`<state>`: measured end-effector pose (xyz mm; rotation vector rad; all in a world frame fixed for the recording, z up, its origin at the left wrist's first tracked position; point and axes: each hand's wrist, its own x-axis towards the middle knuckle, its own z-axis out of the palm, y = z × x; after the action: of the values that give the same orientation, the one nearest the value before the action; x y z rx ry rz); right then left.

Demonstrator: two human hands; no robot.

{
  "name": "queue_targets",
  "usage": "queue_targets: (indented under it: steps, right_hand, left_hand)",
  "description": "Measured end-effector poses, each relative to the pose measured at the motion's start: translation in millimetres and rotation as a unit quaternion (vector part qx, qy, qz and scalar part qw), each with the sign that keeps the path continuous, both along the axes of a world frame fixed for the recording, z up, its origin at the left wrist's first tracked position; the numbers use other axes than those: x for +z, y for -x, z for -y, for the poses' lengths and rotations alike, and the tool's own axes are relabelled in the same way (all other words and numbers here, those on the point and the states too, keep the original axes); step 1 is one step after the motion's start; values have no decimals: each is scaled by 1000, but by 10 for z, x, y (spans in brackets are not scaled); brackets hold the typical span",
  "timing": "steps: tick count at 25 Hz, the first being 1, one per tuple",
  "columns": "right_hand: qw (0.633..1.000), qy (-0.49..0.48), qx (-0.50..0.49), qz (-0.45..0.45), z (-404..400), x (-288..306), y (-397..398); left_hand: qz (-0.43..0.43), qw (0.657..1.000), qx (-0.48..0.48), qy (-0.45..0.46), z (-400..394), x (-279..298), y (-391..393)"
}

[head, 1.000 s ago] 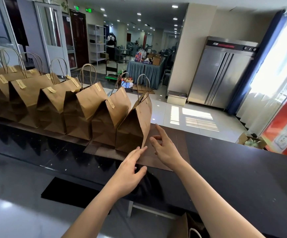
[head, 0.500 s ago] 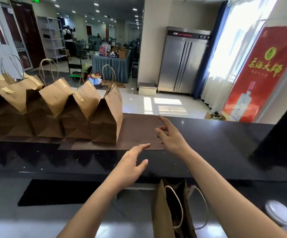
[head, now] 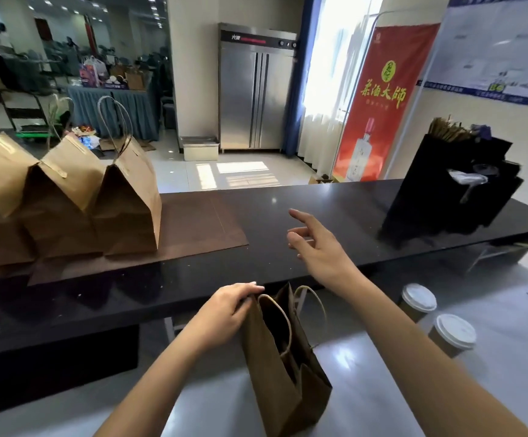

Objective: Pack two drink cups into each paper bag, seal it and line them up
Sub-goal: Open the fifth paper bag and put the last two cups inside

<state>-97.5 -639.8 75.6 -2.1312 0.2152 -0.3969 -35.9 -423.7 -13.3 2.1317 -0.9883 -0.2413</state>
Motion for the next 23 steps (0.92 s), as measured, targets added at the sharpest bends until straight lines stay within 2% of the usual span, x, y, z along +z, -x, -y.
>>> queue_targets:
  steps: [6, 15, 19, 23]
  right_hand:
    - [996, -45, -71, -14, -11, -316, 689]
    - [980, -48, -181, -62, -207, -797, 1409]
    - [976, -29, -210, -54, -285, -922, 1550]
    - [974, 7, -191, -123, -390, -1046, 1547]
  left_hand:
    - [92, 992, -29, -83, -31, -195, -6]
    - [169, 983, -1, -69, -180, -163, 189]
    - [144, 987, 8, -72, -188, -165, 280]
    - [70, 996, -27, -40, -195, -157, 389]
